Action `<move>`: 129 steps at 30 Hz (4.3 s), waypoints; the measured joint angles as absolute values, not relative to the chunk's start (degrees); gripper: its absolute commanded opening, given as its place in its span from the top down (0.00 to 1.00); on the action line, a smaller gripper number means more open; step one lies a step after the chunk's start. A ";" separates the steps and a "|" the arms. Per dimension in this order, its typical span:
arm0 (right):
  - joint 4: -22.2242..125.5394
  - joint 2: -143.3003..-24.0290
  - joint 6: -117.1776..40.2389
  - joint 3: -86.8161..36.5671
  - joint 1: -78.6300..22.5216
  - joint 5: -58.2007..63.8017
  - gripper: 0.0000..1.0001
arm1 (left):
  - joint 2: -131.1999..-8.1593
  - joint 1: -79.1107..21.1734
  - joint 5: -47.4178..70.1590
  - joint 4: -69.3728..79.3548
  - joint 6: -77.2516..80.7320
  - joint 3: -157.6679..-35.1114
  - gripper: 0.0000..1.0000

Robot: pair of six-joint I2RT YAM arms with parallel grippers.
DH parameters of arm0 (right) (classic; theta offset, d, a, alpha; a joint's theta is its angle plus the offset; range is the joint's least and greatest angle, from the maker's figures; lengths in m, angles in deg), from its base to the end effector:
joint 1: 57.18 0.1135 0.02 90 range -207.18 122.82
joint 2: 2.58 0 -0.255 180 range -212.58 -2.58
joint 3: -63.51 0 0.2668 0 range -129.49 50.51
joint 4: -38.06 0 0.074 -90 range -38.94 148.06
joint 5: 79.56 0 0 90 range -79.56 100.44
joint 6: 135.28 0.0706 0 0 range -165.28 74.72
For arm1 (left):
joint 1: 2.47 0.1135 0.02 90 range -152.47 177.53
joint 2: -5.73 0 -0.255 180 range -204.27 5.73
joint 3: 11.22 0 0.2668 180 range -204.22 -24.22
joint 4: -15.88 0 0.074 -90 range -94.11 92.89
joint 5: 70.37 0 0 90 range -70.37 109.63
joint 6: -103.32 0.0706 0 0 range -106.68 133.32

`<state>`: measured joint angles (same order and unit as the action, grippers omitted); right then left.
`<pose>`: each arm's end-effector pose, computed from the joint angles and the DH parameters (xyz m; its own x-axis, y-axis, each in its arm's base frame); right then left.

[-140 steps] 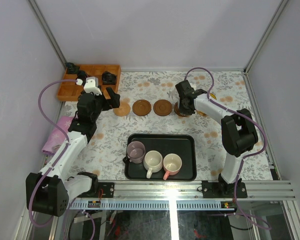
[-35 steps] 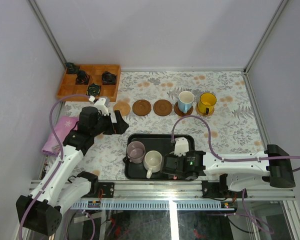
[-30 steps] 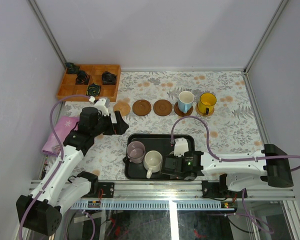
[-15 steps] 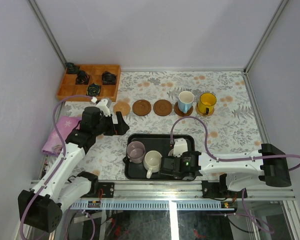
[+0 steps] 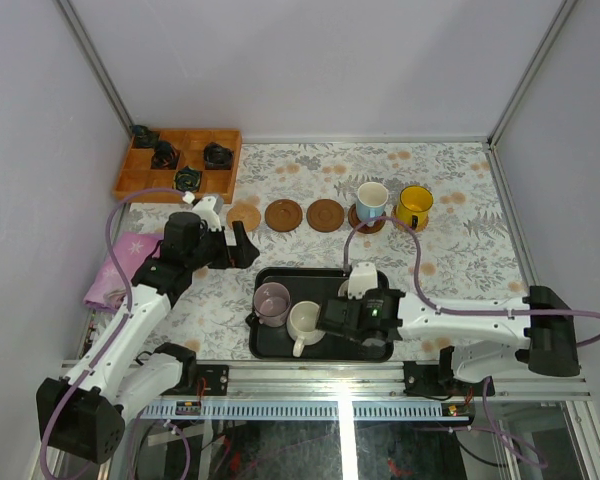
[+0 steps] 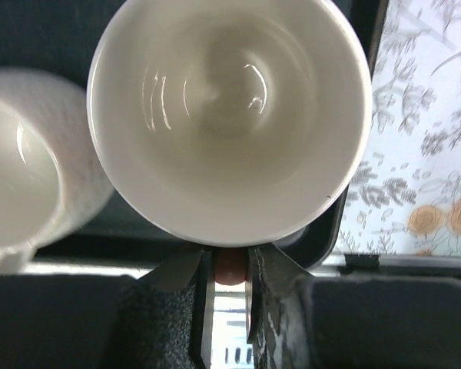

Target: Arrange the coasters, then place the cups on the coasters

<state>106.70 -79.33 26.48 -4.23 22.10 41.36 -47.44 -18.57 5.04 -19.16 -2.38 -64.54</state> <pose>0.0829 0.2427 0.1885 -0.8380 -0.0463 -0.5437 -0.0849 0.9953 0.0460 0.2359 -0.0866 0.2369 -0.6554 -0.0834 -0.7507 0.3008 0.8829 -0.3607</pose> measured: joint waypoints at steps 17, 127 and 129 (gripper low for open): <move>91.66 -89.69 -4.95 -24.56 -4.04 39.78 1.00 | -56.10 -18.57 13.54 -11.77 -2.23 -70.31 0.00; 82.04 -120.08 -18.35 -53.52 -18.35 32.31 1.00 | -64.77 -17.04 15.95 -5.74 -1.01 -74.02 0.00; 82.87 -120.08 -18.26 -53.45 -18.35 32.24 1.00 | -64.77 -17.04 15.93 -5.74 -1.01 -74.02 0.00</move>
